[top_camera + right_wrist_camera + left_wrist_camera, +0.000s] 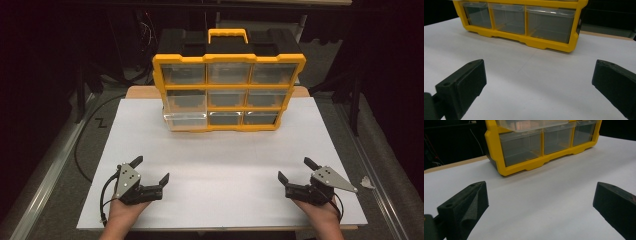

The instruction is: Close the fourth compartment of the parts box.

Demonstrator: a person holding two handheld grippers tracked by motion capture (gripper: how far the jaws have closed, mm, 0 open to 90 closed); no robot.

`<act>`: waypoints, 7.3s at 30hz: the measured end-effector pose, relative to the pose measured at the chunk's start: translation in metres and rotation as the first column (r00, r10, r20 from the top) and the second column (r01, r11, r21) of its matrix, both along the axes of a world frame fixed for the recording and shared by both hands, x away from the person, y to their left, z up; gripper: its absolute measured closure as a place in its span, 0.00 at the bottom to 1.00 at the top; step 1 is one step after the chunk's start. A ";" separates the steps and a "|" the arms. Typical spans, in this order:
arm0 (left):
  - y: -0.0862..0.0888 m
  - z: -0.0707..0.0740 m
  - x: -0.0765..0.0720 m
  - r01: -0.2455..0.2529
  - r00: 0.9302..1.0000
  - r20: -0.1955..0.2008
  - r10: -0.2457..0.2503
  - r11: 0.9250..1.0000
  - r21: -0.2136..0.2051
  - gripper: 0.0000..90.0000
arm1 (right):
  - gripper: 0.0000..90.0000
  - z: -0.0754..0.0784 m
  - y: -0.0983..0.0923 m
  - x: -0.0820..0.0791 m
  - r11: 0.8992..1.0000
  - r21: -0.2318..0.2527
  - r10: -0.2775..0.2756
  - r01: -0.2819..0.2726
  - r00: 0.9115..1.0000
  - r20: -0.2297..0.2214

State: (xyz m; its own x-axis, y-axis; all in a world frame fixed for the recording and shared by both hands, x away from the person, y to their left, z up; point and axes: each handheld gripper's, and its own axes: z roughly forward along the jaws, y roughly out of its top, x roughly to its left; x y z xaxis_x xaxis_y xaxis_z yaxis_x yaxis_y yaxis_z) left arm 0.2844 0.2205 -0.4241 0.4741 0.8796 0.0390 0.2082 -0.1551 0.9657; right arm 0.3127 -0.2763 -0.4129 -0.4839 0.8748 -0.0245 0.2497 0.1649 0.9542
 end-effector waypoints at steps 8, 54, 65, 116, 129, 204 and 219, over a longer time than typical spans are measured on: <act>0.001 0.002 0.001 -0.026 1.000 0.008 0.026 0.999 -0.034 0.01 | 0.01 -0.003 0.002 0.002 1.000 -0.009 -0.007 0.007 1.000 -0.001; 0.005 0.001 0.005 -0.037 0.999 -0.026 0.036 0.998 -0.059 0.09 | 0.01 -0.005 0.000 0.002 0.999 -0.034 -0.032 0.031 0.999 -0.011; 0.008 0.001 0.003 -0.034 0.999 -0.025 0.032 0.997 -0.065 0.26 | 0.01 -0.004 0.001 0.003 0.999 -0.034 -0.032 0.031 0.999 -0.011; 0.004 0.003 0.002 -0.035 0.999 -0.027 0.033 0.995 -0.094 1.00 | 0.01 -0.004 0.006 0.010 0.999 -0.033 -0.021 0.021 1.000 -0.010; -0.016 0.017 0.007 -0.005 1.000 0.013 0.006 0.995 -0.101 0.99 | 0.01 -0.001 0.013 0.010 0.999 -0.023 -0.022 0.021 1.000 -0.018; -0.075 0.081 0.099 -0.050 0.998 0.040 0.056 0.988 -0.143 1.00 | 0.01 0.001 0.007 0.007 1.000 -0.007 -0.024 0.024 1.000 -0.015; -0.077 0.086 0.117 -0.070 0.996 0.037 0.075 0.990 -0.125 1.00 | 0.01 0.001 0.007 0.008 1.000 0.002 -0.019 0.019 1.000 -0.018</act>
State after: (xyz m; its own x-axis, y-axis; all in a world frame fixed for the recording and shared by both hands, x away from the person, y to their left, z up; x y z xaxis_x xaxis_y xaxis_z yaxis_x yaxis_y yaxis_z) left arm 0.4018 0.1436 -0.3382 0.4094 0.9108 -0.0532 0.1736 -0.0205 0.9846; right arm 0.3212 -0.2689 -0.4123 -0.4678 0.8837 -0.0138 0.2698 0.1577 0.9499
